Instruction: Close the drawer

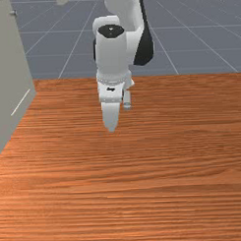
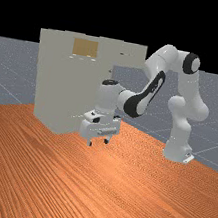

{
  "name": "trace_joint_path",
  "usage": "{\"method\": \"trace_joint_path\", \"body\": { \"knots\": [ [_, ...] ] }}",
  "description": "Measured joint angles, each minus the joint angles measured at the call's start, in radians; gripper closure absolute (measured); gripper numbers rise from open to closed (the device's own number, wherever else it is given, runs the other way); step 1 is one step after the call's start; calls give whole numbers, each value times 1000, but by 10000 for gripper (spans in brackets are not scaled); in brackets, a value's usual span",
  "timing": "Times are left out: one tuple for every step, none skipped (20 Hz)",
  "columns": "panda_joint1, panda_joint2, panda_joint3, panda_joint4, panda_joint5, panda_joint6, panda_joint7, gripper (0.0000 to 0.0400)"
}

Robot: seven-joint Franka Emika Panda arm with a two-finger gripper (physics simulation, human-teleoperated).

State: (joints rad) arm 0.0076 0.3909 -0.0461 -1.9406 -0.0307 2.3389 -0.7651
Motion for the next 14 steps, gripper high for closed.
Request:
{"method": "trace_joint_path", "body": {
  "knots": [
    [0,0,0,0,0,0,0,157],
    [0,0,0,0,0,0,0,252],
    [0,0,0,0,0,0,0,310],
    [0,0,0,0,0,0,0,346],
    [0,0,0,0,0,0,0,367],
    [0,6,0,19,0,-36,-1,380],
    [0,11,0,61,0,-118,-3,388],
    [7,-35,-8,22,3,-81,51,393],
    [8,-58,-9,37,3,-119,60,395],
    [8,-78,-8,51,3,-150,55,397],
    [16,-99,-17,86,6,-221,142,398],
    [13,-169,-13,10,1,-193,116,399],
    [12,-222,-12,-58,-6,-175,113,399],
    [8,-312,-9,-176,-14,-149,99,400]
  ]
}}
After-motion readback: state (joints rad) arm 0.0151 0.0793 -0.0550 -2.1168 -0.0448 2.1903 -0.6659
